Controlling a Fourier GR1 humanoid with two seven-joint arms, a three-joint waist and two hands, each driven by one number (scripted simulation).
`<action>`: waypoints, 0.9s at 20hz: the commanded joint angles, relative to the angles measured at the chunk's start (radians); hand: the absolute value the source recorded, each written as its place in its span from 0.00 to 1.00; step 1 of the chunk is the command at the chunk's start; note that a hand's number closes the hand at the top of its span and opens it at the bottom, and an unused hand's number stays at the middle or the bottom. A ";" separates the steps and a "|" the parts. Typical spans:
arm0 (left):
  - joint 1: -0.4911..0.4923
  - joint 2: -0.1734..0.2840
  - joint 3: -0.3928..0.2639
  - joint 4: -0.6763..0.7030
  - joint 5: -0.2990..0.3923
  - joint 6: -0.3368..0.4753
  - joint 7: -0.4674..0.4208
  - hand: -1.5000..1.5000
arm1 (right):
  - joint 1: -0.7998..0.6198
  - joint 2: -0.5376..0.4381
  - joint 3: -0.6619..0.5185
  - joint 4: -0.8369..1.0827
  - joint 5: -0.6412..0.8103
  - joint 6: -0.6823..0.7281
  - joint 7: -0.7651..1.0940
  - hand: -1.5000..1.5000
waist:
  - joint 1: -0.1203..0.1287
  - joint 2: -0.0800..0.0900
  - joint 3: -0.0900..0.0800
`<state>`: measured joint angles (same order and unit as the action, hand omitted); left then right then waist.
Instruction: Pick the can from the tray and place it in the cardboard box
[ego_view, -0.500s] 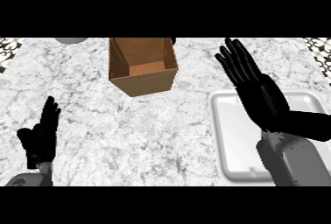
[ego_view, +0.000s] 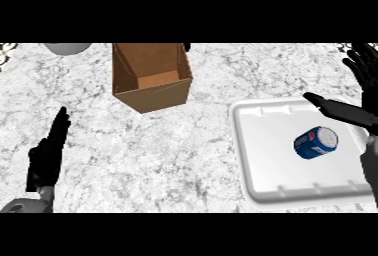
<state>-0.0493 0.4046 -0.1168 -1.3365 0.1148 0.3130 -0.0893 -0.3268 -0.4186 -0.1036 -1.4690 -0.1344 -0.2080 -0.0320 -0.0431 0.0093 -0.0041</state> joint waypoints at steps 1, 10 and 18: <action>-0.003 0.006 -0.053 -0.044 -0.026 -0.024 0.044 0.50 | 0.050 0.059 -0.118 0.099 0.082 -0.258 -0.023 0.00 | 0.028 -0.005 0.007; 0.016 0.058 -0.027 -0.165 -0.024 -0.062 0.154 0.50 | 0.240 -0.193 -0.050 0.020 0.218 -0.061 0.072 0.00 | 0.041 -0.014 0.002; 0.030 0.019 -0.060 -0.144 -0.057 -0.045 0.133 0.50 | 0.295 -0.445 0.092 -0.090 0.249 0.303 0.367 0.00 | 0.036 -0.011 -0.001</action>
<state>-0.0160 0.4220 -0.1772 -1.4924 0.0624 0.2753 0.0511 -0.0544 -0.7637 -0.0755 -1.5145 0.1041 -0.0564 0.2001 -0.0066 -0.0041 -0.0033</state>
